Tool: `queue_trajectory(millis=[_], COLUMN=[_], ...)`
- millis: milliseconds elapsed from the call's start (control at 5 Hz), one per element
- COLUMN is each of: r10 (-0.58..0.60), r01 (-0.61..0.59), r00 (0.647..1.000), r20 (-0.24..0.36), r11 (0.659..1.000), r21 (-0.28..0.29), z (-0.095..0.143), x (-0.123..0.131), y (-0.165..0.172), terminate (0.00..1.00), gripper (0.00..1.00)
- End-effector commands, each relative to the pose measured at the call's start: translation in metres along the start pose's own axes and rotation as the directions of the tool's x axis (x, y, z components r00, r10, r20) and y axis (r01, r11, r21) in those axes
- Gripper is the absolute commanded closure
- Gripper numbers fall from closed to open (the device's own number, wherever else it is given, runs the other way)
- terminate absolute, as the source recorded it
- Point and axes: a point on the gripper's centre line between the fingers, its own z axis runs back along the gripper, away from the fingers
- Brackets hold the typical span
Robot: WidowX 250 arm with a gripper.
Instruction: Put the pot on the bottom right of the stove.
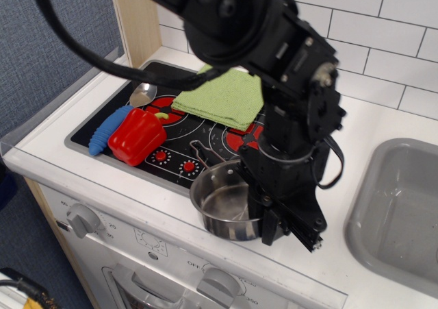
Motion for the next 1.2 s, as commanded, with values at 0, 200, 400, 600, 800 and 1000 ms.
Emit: queue_trajectory(millis=[0, 200, 400, 600, 800, 1000], r10=[0.006, 0.042, 0.09, 0.104, 0.093, 0.015], r01=[-0.004, -0.04, -0.087, -0.102, -0.091, -0.012], r00=[0.999, 0.998, 0.994, 0.993, 0.994, 0.991], r20=[0.049, 0.052, 0.061, 0.053, 0.054, 0.134], r11=[0.999, 0.998, 0.995, 0.994, 0.995, 1.0], r21=[-0.036, -0.049, -0.053, -0.048, -0.046, -0.028], z=[0.012, 0.008, 0.004, 0.002, 0.002, 0.023], x=[0.0, -0.001, 0.001, 0.002, 0.004, 0.009], y=[0.006, 0.016, 0.032, 0.037, 0.038, 0.035], terminate=[0.0, 0.0, 0.0, 0.0, 0.0, 0.0], gripper=[0.0, 0.0, 0.0, 0.0, 0.0, 0.0])
